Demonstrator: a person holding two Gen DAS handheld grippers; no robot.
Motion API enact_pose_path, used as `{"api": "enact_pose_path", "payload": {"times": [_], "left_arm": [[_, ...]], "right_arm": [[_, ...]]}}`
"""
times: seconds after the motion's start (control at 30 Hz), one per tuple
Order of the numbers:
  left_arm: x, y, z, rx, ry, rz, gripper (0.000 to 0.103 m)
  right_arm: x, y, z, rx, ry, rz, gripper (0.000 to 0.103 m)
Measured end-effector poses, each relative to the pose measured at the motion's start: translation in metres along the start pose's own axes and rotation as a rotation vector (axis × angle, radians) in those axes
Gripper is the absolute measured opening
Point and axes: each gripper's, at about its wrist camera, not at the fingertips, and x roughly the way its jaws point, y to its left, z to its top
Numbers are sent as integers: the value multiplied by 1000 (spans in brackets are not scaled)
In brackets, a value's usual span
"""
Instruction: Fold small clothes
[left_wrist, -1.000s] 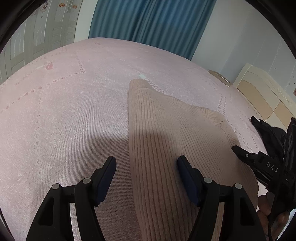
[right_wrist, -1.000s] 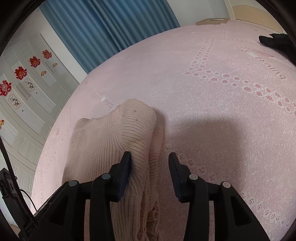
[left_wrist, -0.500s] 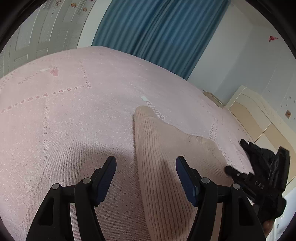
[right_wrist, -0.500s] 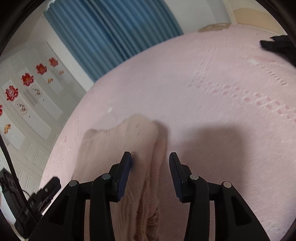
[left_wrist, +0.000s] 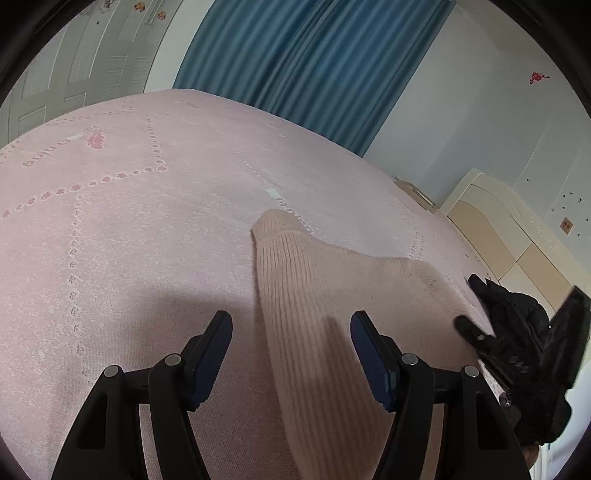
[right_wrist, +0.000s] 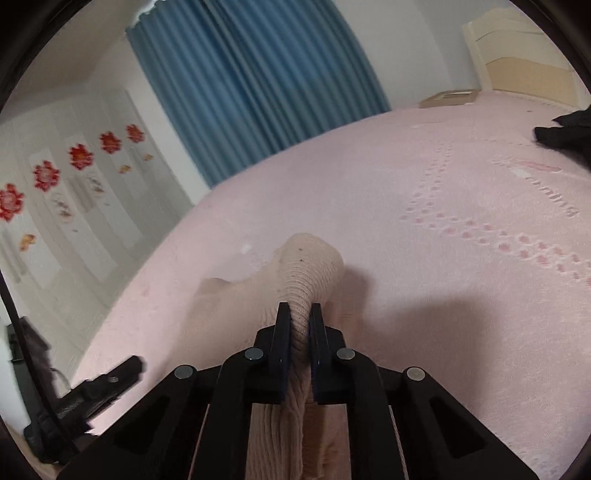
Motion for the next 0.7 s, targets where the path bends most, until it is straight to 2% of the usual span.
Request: {"api": "enact_pose_path", "payload": {"times": [0.1,0.2,0.33,0.5,0.7], "left_arm": [[5,-7,-3,37,19,33,64],[14,-12,-7,64,54,69,64],[22,-8,-8,61,90,106,68],[23,-6,-9,49,98,109,68],[23,-6,-9,46,96,107,68]], "right_arm": [[27,2,-6,-22,123,-99,10],[30,10,-7,-75,124,-150,15],[26,8,-4,-56,117,-117,19],[19,-9,1,23,93,-57,25],[26,-10,-2,18,131,-67,28]]}}
